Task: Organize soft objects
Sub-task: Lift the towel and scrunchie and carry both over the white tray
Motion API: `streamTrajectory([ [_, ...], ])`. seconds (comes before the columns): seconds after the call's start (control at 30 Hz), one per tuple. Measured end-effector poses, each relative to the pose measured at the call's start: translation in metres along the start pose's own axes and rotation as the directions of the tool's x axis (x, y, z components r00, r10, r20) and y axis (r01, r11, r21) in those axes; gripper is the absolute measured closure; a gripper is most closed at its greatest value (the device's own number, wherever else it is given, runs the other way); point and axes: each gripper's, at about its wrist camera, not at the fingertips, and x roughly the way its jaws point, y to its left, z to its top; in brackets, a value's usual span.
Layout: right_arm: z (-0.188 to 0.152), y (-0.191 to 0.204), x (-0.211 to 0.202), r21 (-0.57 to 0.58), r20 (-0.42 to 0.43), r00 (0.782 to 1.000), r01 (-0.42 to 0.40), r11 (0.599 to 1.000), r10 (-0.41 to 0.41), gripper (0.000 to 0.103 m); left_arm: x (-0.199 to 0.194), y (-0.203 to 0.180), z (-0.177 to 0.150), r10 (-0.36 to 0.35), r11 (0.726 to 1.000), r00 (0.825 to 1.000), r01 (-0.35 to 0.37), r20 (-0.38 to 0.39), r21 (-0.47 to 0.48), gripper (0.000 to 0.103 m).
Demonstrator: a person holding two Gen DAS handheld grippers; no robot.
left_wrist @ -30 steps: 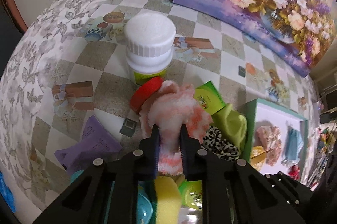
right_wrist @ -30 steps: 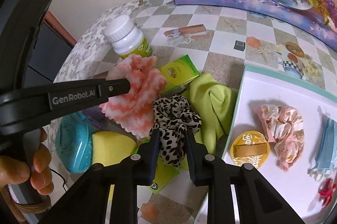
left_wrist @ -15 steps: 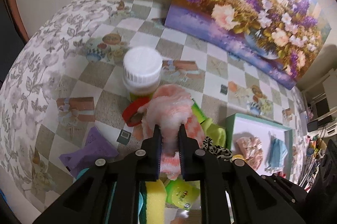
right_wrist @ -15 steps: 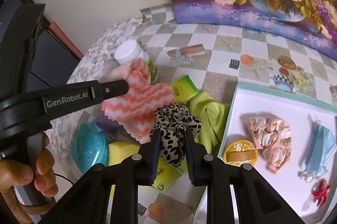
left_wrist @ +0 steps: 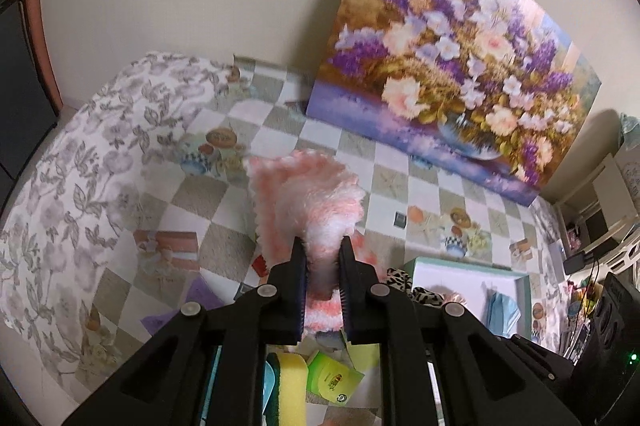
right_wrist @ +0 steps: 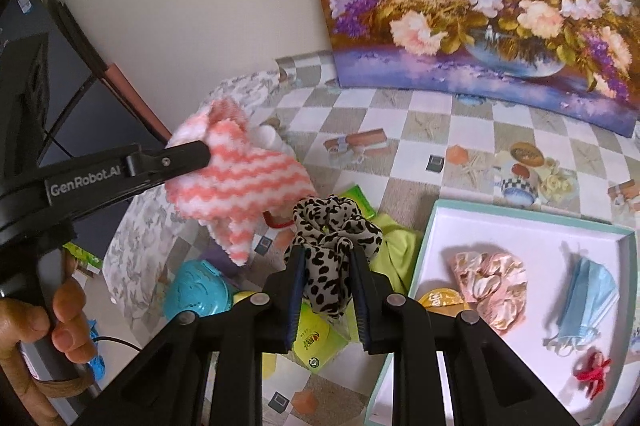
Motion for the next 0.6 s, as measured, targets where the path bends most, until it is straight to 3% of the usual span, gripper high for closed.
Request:
streamTrajectory([
  [0.2,0.007,-0.009,-0.022,0.026,0.045,0.999,0.003,1.0,-0.004,0.079,-0.021,0.002,0.005,-0.004,1.0,0.998,0.004,0.059,-0.007,0.088],
  [0.6,0.012,-0.075,-0.064,0.176,0.095,0.986,0.12,0.977,-0.138,0.079,-0.036,-0.022,0.004,-0.027,0.999,0.995,0.024,0.094,0.035,0.088],
])
